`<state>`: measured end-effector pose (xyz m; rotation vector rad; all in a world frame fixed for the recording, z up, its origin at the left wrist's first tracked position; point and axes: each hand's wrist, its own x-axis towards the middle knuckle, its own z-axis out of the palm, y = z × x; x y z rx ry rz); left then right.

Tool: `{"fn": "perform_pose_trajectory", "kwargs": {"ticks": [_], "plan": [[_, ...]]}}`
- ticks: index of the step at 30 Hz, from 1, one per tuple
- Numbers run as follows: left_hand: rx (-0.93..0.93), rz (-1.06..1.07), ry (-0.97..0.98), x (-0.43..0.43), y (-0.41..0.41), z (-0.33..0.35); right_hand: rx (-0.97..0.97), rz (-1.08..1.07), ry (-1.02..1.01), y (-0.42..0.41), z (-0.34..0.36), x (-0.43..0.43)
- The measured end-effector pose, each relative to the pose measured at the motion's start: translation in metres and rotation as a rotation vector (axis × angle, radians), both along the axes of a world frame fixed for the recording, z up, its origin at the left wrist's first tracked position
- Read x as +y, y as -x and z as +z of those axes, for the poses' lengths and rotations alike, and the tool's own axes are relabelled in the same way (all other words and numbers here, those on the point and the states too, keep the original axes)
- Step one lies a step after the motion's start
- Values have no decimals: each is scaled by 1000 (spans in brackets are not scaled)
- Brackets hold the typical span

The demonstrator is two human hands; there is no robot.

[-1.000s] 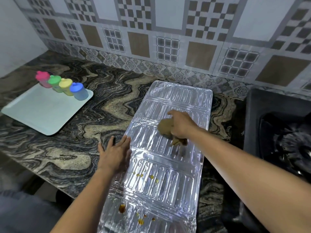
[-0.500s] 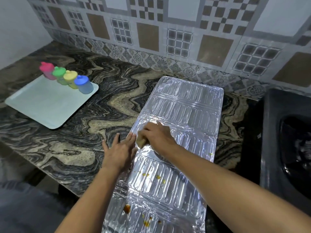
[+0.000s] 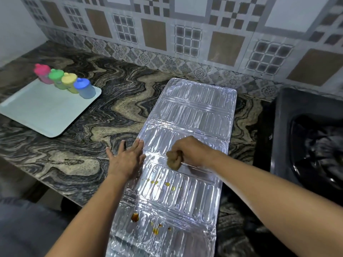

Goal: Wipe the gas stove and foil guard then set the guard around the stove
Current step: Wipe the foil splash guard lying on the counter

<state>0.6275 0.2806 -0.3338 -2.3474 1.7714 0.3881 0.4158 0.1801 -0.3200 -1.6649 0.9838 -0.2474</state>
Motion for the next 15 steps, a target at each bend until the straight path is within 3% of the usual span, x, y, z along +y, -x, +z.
{"fn": "perform_pose_trajectory", "kwargs": {"ticks": [3,5,15], "plan": [[-9,1,-18,0,0,0,376,286,347,36,12,-12],[-10,1,-27,0,0,0,547,361,496,51,15,-21],[-52,30,-38,2,0,3,807,343,461,75,41,-33]]}}
